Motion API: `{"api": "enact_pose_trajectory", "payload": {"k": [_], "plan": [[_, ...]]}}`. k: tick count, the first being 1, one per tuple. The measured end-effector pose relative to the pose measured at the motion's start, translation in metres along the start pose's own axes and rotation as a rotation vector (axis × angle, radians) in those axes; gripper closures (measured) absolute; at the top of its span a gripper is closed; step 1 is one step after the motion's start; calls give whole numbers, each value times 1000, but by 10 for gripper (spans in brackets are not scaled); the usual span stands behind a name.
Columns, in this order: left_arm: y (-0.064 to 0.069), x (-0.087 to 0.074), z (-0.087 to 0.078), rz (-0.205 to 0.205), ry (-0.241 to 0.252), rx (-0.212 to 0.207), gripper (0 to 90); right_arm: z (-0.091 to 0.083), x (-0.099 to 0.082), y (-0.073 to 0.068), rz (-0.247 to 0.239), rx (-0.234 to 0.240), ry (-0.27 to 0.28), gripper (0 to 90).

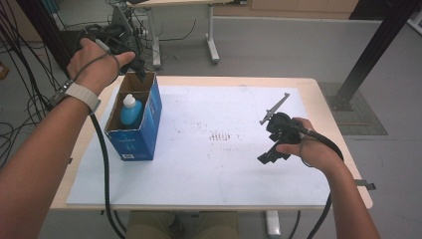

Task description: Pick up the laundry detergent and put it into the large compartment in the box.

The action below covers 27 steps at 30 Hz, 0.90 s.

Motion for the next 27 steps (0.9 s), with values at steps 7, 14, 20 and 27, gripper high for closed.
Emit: {"api": "enact_pose_trajectory", "payload": {"k": [7,14,20,27], "plan": [[18,0,-26,77,44,-23,99,-1,0,1,2,-2,6,94],[36,5,-37,186,50,-78,93,-1,0,3,3,0,6,94],[50,13,-37,283,35,-129,89,-3,0,3,9,-6,7,92],[70,20,-31,416,14,-140,89,-1,-2,5,24,0,5,91]]}}
Point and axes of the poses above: each handheld gripper's, and its own axes: z roughly forward along the jaws, x roughly out of its top, y roughly to its right, the point moved 6 cm from there along z, roughly forward along the jaws, and after that the axes turned 7 degrees about -z, right-handed, at the moved point
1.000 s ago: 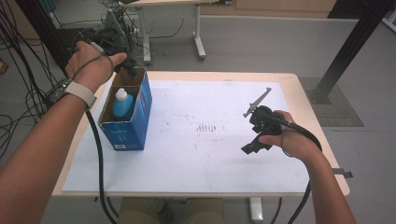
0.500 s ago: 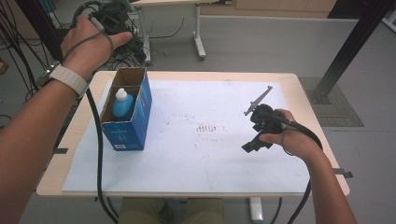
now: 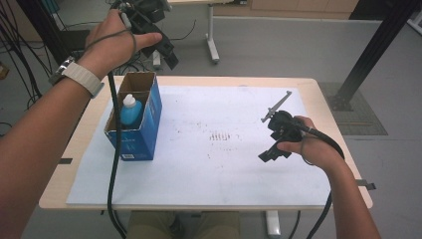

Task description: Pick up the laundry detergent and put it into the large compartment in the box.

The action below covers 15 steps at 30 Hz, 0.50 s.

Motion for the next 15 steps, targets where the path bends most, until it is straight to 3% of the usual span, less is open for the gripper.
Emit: {"api": "enact_pose_trajectory", "payload": {"k": [7,15], "plan": [[7,9,12,85,7,-61,89,-2,-2,0,11,-3,2,91],[12,21,27,181,-32,-95,89,-4,-2,-1,22,-6,-2,91]]}}
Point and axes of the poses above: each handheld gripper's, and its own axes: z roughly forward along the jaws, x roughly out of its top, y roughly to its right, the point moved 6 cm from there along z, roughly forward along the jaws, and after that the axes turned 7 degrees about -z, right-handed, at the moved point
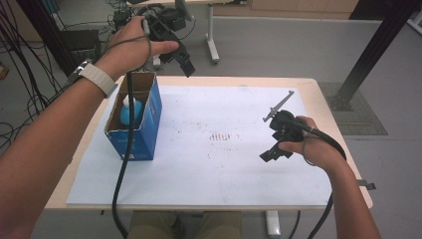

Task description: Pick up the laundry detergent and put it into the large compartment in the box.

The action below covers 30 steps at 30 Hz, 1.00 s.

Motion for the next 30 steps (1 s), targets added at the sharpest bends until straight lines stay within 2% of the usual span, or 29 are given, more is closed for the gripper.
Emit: {"api": "enact_pose_trajectory", "payload": {"k": [7,14,18,23,25,30], "plan": [[1,10,11,75,-20,-24,90,-2,-4,0,21,-6,-2,91],[5,22,27,196,-72,-37,93,-3,-9,0,43,-10,2,91],[8,28,38,233,-103,-55,94,-2,-11,0,51,-10,2,90],[15,34,54,295,-142,-42,99,0,-13,0,56,-8,-1,91],[18,34,58,323,-145,-36,100,0,-14,0,70,-8,0,91],[24,38,66,388,-152,-57,107,0,-16,1,74,-11,1,90]]}}
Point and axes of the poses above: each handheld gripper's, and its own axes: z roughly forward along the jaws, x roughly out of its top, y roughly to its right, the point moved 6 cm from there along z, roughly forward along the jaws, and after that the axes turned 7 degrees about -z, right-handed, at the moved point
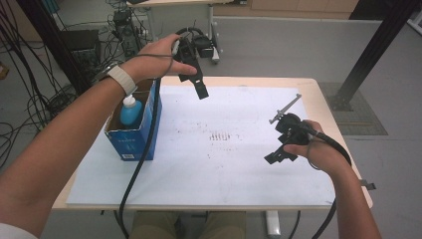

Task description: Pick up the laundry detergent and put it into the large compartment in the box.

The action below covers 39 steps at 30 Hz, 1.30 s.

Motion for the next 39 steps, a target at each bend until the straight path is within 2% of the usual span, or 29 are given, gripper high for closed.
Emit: {"api": "enact_pose_trajectory", "payload": {"k": [8,13,21,34,39], "plan": [[4,12,23,69,-59,-18,104,0,-5,1,8,2,3,90],[6,17,33,80,-105,-18,105,-1,-8,2,14,1,5,90],[7,16,35,121,-93,-24,105,-2,-13,0,26,-3,8,91],[14,17,42,155,-101,-3,107,-5,-16,-2,28,-12,10,91],[16,17,43,165,-94,-8,107,-5,-18,-3,32,-16,12,90]]}}
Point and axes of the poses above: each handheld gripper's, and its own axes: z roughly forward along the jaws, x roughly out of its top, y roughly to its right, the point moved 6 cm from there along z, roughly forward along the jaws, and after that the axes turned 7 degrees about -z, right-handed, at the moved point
